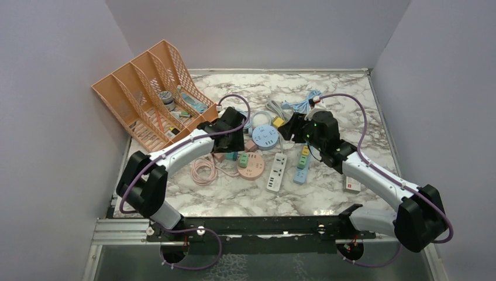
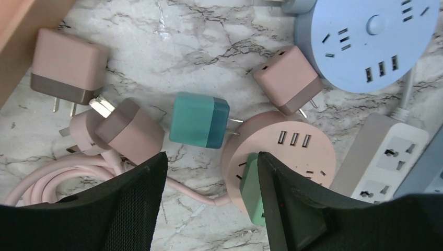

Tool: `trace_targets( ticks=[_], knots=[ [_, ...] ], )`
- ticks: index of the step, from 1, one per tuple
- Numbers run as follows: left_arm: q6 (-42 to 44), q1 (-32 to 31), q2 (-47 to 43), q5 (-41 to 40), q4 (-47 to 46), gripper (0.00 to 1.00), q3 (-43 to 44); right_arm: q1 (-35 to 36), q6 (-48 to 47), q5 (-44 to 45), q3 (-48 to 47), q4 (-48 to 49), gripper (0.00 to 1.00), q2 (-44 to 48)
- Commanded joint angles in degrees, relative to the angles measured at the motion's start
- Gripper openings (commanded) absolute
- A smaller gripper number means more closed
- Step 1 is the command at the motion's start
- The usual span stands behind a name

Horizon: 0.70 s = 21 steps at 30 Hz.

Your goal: Insert the plug

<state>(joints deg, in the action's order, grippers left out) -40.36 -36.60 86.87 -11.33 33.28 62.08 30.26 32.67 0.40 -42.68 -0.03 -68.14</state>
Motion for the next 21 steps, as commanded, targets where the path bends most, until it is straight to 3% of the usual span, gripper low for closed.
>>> trace_targets(
  ticks=[1, 21],
  knots=[
    [2.1, 0.3, 4.6, 1.9, -1.5, 0.65, 1.8, 0.0, -1.1, 2.0, -0.6, 0.2, 0.55, 0.5],
    [3.7, 0.6, 13.3, -0.2, -3.1, 0.63, 1.1, 0.0, -1.2, 2.3, -0.7, 0.3, 0.53, 0.0]
  ],
)
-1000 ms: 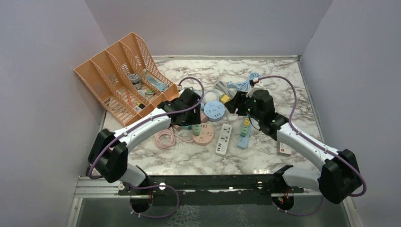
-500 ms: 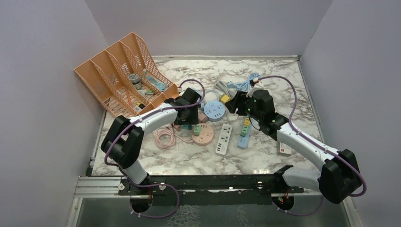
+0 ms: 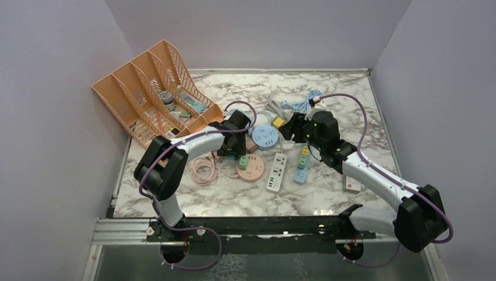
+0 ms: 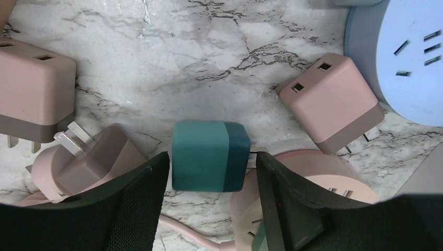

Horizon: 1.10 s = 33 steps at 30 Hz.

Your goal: Insert the plug

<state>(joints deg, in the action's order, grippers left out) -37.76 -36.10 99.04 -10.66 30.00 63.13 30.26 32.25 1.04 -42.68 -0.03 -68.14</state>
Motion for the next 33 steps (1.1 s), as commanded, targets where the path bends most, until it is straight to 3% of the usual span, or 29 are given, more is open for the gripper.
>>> trace_targets(
  ticks=[1, 7, 13, 22, 26, 33],
  knots=[
    [1.1, 0.0, 1.4, -1.0, 0.2, 0.60, -0.2, 0.0, -0.8, 1.7, -0.6, 0.4, 0.53, 0.0],
    [2.2, 0.0, 0.1, -1.7, -0.5, 0.41, -0.2, 0.0, -0.8, 1.4, -0.6, 0.6, 0.53, 0.1],
    [4.9, 0.0, -5.3, 0.4, -1.1, 0.39, 3.5, 0.0, -2.0, -3.7, 0.1, 3.1, 0.54, -0.1],
    [9.2, 0.0, -11.4, 13.7, -5.9, 0.39, 9.3, 0.1, -4.1, -24.9, 3.2, 14.4, 0.69, -0.9],
    [14.2, -0.1, -16.1, 20.6, -14.7, 0.39, 3.7, 0.1, -3.9, -28.2, 1.0, 14.4, 0.75, -1.5],
    [23.8, -0.1, -25.0, 28.2, -28.7, 0.39, -7.1, 0.1, -2.1, -32.3, -3.3, 11.8, 0.71, -3.3]
  ],
)
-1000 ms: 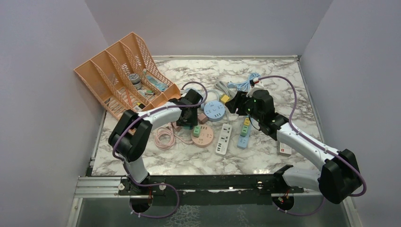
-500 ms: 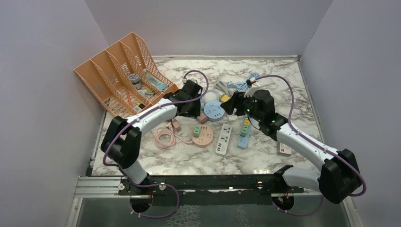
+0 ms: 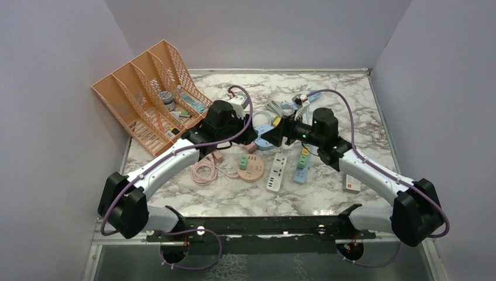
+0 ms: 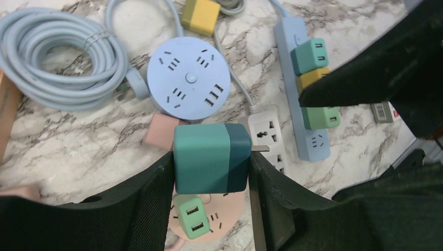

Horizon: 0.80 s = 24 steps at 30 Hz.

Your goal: Insert the plug

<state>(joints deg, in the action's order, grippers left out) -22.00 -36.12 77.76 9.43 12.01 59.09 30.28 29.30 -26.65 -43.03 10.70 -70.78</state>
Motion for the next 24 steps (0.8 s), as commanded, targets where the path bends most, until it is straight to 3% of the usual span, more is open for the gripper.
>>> trace_targets(
  ticks=[1, 9, 16, 24],
  knots=[
    [10.5, -0.2, -4.5, 9.5, -11.3, 0.39, -3.7, 0.0, 1.1, -4.8, -3.1, 1.1, 0.71, -0.6],
    [25.3, -2.0, -6.3, 9.6, -14.1, 0.36, -4.8, 0.0, 2.7, -5.4, -5.8, 0.3, 0.68, -1.1],
    [31.3, -2.9, -6.2, 12.3, -14.9, 0.34, -4.1, 0.0, 6.9, 8.2, -5.8, -6.4, 0.54, -0.7],
    [32.3, -3.7, -6.8, 11.6, -16.3, 0.34, -5.0, 0.0, 5.1, 0.9, -5.7, -1.6, 0.52, -2.0]
  ],
)
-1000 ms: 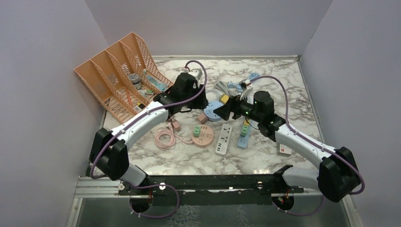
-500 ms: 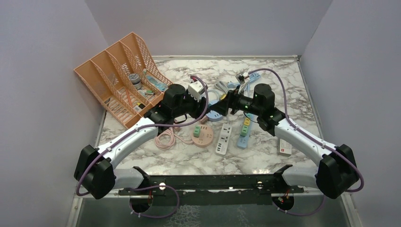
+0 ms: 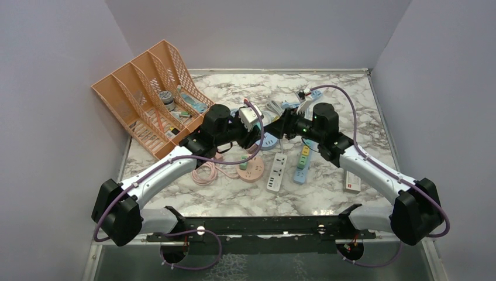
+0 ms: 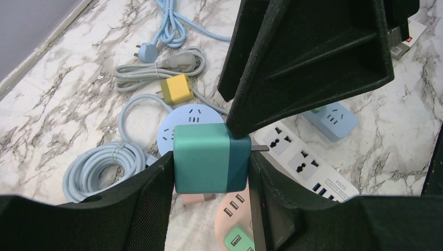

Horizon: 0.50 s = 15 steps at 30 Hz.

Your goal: Insert the plug

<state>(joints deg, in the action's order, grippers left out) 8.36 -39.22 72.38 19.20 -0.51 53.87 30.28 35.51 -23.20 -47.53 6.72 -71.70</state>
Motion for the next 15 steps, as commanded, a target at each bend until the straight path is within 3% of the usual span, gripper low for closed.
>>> trace_targets(
  ticks=[1, 9, 11, 15],
  knots=[
    [1.9, -0.5, -1.4, 1.8, -4.1, 0.34, 0.2, 0.1, -1.4, -4.2, -1.0, 3.5, 0.52, -1.2],
    [1.6, -0.7, -1.3, 1.9, -4.8, 0.34, 1.0, 0.9, -3.7, -8.3, -0.8, 6.0, 0.50, -2.5],
    [1.5, -0.7, -1.4, 1.9, -4.7, 0.34, 1.0, 1.0, -4.0, -8.4, -1.2, 5.3, 0.39, -3.0],
    [0.0, -0.7, -1.7, 0.7, -3.7, 0.40, 1.3, 1.1, -4.7, -9.8, -1.6, 5.5, 0.02, -3.1]
  ],
)
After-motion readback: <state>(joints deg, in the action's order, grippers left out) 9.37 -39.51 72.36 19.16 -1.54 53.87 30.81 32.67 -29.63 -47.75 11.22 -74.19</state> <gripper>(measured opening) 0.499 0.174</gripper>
